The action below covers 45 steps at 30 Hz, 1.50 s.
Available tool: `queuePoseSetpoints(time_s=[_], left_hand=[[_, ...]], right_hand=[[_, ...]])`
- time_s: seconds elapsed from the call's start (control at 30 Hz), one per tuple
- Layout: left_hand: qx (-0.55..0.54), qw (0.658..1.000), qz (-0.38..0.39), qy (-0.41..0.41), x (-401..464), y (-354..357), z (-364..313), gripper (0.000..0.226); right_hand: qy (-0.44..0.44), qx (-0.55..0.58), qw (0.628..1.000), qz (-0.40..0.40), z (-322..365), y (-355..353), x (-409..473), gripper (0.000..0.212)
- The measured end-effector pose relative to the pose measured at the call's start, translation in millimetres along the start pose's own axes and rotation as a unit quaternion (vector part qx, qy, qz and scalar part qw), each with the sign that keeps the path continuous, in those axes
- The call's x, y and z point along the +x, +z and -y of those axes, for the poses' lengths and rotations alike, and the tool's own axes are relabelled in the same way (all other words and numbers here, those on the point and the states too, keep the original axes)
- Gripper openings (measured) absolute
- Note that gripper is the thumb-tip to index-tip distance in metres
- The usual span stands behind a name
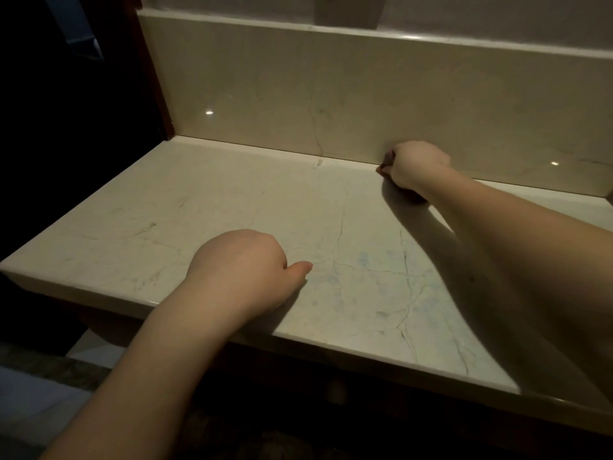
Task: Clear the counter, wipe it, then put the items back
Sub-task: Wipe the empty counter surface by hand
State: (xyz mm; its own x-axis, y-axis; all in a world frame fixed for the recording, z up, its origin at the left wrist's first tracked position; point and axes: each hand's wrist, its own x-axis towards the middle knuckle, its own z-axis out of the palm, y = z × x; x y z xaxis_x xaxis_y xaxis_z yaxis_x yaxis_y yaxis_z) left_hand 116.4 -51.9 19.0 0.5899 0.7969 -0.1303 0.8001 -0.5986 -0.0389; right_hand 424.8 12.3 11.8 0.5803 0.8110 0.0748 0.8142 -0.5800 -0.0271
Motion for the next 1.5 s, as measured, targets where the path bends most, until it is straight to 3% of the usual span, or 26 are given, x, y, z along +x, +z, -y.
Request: queuePoseSetpoints(time_s=[0.13, 0.33, 0.57, 0.93, 1.03, 1.23, 1.5], left_hand=[[0.004, 1.000, 0.001, 0.001, 0.0, 0.2, 0.6, 0.060], [0.010, 1.000, 0.007, -0.009, -1.7, -0.6, -4.1, 0.061], [0.009, 1.000, 0.014, -0.008, -6.3, -0.8, -5.3, 0.058], [-0.016, 1.000, 0.017, -0.021, -8.2, -8.4, -2.5, 0.053], [-0.009, 1.000, 0.019, -0.020, -7.6, -6.3, -2.7, 0.054], [-0.005, 0.999, 0.031, -0.010, -4.8, -4.1, -1.4, 0.056], [-0.011, 1.000, 0.018, 0.004, -2.9, -2.6, 2.8, 0.056]], right_hand=[[-0.068, 0.022, 0.997, -0.025, -6.8, 4.7, -0.7, 0.025], [-0.165, 0.043, 0.985, -0.004, 23.9, -3.2, -9.5, 0.023], [-0.317, 0.058, 0.947, 0.011, 2.6, -1.6, -74.3, 0.014], [-0.175, 0.165, 0.969, 0.056, 15.3, -3.9, -25.9, 0.028], [-0.184, 0.157, 0.968, 0.059, 15.7, -6.2, -43.7, 0.027], [-0.287, 0.091, 0.950, 0.086, 12.9, -10.4, -102.9, 0.019], [-0.192, 0.101, 0.974, 0.062, 28.8, -13.3, -77.4, 0.021]])
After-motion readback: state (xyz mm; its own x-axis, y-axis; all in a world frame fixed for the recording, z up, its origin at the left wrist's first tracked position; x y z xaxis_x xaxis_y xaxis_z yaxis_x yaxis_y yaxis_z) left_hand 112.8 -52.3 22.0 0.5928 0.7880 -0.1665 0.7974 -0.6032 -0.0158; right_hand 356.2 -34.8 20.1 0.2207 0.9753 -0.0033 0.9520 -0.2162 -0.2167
